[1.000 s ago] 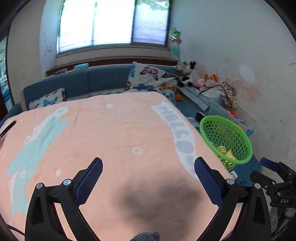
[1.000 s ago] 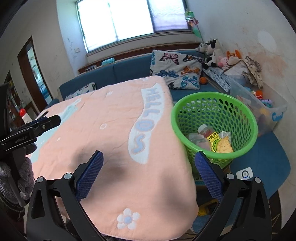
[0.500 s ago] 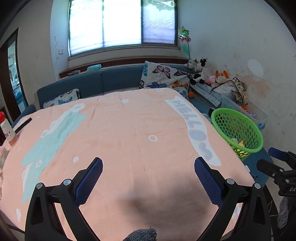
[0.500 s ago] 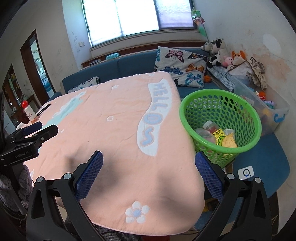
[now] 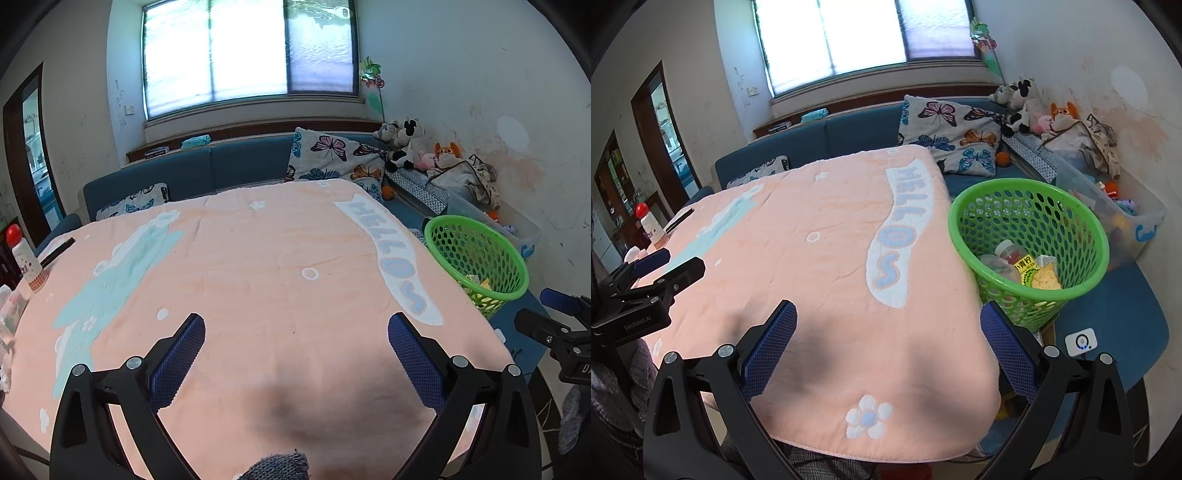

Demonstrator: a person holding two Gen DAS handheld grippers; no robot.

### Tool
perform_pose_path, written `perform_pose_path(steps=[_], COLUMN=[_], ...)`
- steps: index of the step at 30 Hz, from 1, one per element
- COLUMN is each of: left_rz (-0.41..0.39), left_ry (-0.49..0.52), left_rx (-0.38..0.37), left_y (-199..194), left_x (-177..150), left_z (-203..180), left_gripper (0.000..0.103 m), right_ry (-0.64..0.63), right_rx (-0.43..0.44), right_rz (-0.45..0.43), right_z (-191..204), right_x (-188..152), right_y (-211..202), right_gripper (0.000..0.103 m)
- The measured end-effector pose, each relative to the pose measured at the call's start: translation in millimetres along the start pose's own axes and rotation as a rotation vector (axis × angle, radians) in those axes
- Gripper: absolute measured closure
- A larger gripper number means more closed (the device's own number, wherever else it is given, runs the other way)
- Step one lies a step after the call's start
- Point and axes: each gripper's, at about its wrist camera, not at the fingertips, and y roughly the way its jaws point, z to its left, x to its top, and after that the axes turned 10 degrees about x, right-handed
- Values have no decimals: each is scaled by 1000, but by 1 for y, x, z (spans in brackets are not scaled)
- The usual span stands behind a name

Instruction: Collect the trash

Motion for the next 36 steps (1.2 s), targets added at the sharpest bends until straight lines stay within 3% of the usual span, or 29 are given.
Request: perform_pose_path(steps=[36], left_rz=[24], left_ry=[-12], left_rx=[22], left_y=[-8], left_x=[-16], left_z=[7], left_gripper=[7], right_ry=[-26], right_rx=[8], right_rz=[-6], right_z=[18], right_x=[-8], right_y=[-7], right_gripper=[4])
